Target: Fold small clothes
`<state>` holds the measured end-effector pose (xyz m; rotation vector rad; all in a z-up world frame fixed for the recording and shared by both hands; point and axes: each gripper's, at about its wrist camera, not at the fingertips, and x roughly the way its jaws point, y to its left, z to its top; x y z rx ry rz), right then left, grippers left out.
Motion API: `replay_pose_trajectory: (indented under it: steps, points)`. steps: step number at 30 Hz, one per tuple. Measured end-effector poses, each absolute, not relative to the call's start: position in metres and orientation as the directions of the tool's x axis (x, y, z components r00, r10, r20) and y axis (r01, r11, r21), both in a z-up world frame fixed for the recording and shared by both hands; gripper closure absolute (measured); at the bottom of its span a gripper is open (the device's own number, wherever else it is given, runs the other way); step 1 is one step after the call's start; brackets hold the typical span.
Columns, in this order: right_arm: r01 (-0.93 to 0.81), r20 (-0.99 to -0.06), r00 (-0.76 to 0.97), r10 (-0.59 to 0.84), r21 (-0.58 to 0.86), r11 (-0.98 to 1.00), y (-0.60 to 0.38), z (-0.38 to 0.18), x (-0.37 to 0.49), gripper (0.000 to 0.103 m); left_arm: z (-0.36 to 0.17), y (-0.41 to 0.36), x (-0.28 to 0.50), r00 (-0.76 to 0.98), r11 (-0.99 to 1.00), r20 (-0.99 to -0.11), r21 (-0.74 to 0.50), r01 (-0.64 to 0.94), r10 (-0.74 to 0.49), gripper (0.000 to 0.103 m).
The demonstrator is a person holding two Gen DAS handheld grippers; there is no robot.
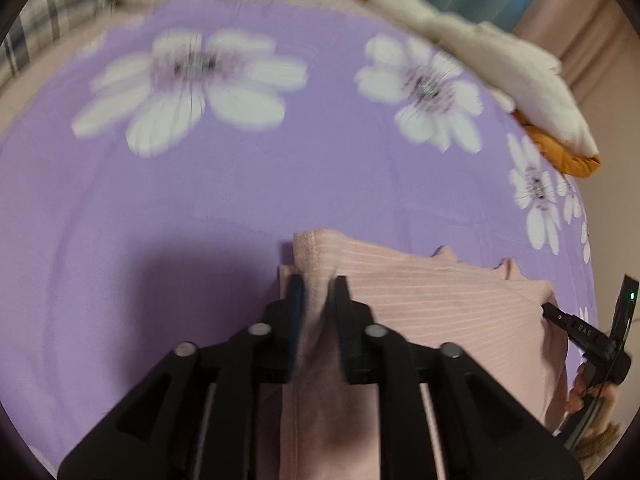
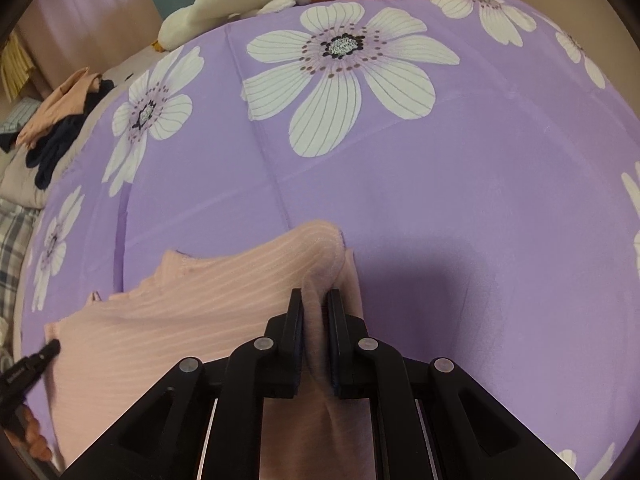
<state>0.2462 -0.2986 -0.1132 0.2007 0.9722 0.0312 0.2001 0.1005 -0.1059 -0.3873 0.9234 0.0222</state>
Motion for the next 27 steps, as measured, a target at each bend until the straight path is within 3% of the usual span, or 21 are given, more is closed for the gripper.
replay_pose_trajectory:
  steps: [1, 2, 3, 4, 8, 11, 19, 27]
  points:
    - [0.064, -0.815, 0.568, 0.115, 0.183, 0.981, -0.300, -0.108, 0.241, 0.081, -0.095, 0.099, 0.190, 0.642, 0.940, -0.758, -0.292, -0.177, -0.114, 0.063]
    - [0.070, -0.809, 0.577, 0.113, 0.187, 0.980, -0.302, -0.103, 0.238, 0.073, -0.089, 0.100, 0.184, 0.656, 0.942, -0.748, -0.284, -0.179, -0.101, 0.055]
    - [0.081, -0.795, 0.596, 0.114, 0.201, 0.976, -0.305, -0.096, 0.233, 0.055, -0.084, 0.102, 0.178, 0.663, 0.941, -0.742, -0.287, -0.182, -0.098, 0.043]
    - [0.090, -0.777, 0.618, 0.122, 0.224, 0.970, -0.310, -0.090, 0.225, 0.044, -0.079, 0.104, 0.171, 0.665, 0.935, -0.738, -0.305, -0.183, -0.110, 0.037]
    - [0.093, -0.715, 0.662, 0.226, 0.377, 0.921, -0.338, -0.072, 0.187, 0.041, -0.082, 0.112, 0.147, 0.630, 0.897, -0.745, -0.408, -0.170, -0.220, 0.032]
    - [0.100, -0.690, 0.666, 0.284, 0.459, 0.883, -0.351, -0.076, 0.160, 0.036, -0.091, 0.109, 0.132, 0.597, 0.897, -0.769, -0.404, -0.179, -0.227, 0.032]
    - [0.183, -0.751, 0.593, 0.290, 0.476, 0.860, -0.360, -0.123, 0.099, 0.036, -0.124, 0.092, 0.113, 0.515, 0.891, -0.815, -0.412, -0.191, -0.267, 0.033]
    - [0.128, -0.697, 0.602, 0.390, 0.566, 0.814, -0.346, -0.137, 0.097, 0.036, -0.131, 0.079, 0.120, 0.510, 0.900, -0.812, -0.409, -0.153, -0.282, 0.036]
